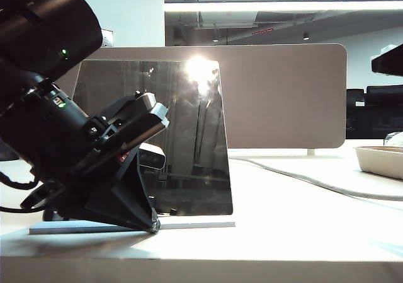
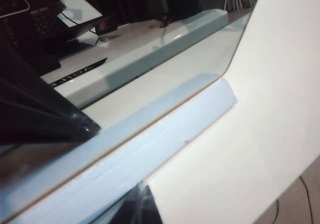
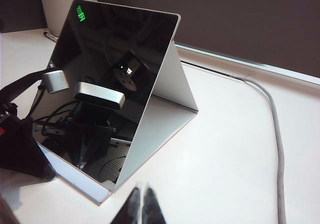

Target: Push the base of the mirror on the table to move it forward for a short distance.

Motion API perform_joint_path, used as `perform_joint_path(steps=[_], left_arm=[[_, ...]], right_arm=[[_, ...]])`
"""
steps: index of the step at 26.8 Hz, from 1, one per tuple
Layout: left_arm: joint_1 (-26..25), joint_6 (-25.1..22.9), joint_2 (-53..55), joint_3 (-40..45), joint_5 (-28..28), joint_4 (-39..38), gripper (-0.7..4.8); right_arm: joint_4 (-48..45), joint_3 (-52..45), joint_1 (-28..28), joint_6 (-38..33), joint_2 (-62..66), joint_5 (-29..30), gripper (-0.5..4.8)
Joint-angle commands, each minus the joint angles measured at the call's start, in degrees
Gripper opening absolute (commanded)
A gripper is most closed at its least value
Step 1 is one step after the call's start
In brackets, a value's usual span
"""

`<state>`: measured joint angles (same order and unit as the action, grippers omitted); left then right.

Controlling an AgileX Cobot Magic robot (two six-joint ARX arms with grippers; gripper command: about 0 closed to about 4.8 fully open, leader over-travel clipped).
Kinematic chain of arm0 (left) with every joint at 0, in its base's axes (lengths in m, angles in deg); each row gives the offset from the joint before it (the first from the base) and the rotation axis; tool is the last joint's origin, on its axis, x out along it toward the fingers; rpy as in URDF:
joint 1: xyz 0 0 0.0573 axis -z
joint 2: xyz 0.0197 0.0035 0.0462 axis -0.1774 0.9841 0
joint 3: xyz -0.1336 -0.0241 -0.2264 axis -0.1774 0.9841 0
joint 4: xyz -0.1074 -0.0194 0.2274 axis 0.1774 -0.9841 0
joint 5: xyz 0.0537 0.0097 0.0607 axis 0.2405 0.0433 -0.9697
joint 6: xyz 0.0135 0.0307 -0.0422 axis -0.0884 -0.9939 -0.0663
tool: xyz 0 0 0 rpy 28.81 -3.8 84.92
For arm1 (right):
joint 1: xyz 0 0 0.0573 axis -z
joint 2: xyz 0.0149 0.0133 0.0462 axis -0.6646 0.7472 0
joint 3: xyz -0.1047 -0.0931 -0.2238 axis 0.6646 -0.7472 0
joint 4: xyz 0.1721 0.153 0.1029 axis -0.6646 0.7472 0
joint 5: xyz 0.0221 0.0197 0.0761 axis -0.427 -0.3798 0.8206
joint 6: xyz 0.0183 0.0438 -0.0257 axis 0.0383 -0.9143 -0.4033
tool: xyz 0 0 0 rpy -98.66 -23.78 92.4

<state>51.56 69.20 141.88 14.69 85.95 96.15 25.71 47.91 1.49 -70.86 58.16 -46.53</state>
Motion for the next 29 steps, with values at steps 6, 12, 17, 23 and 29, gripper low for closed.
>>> perform_joint_path(steps=[6,12,17,23,29], left_arm=[[-0.1,-0.8,2.7,-2.2,-3.9,-1.1,-0.01],[-0.3,-0.3,4.6,-4.8,-4.7,-4.3,-0.01],[-0.7,-0.5,6.0,-8.7,-5.6,-9.9,-0.01],[-1.5,-0.9,6.9,-11.1,-7.0,-10.1,-0.01],[-3.0,-0.6,6.9,-11.1,-8.3,-10.4,-0.01]], right_arm=[[-0.8,0.0,-0.1,0.0,0.0,0.1,0.22],[-0.8,0.0,-0.1,0.0,0.0,0.1,0.21],[-0.8,0.0,-0.1,0.0,0.0,0.1,0.22],[-0.8,0.0,-0.1,0.0,0.0,0.1,0.22],[-0.8,0.0,-0.1,0.0,0.0,0.1,0.22]])
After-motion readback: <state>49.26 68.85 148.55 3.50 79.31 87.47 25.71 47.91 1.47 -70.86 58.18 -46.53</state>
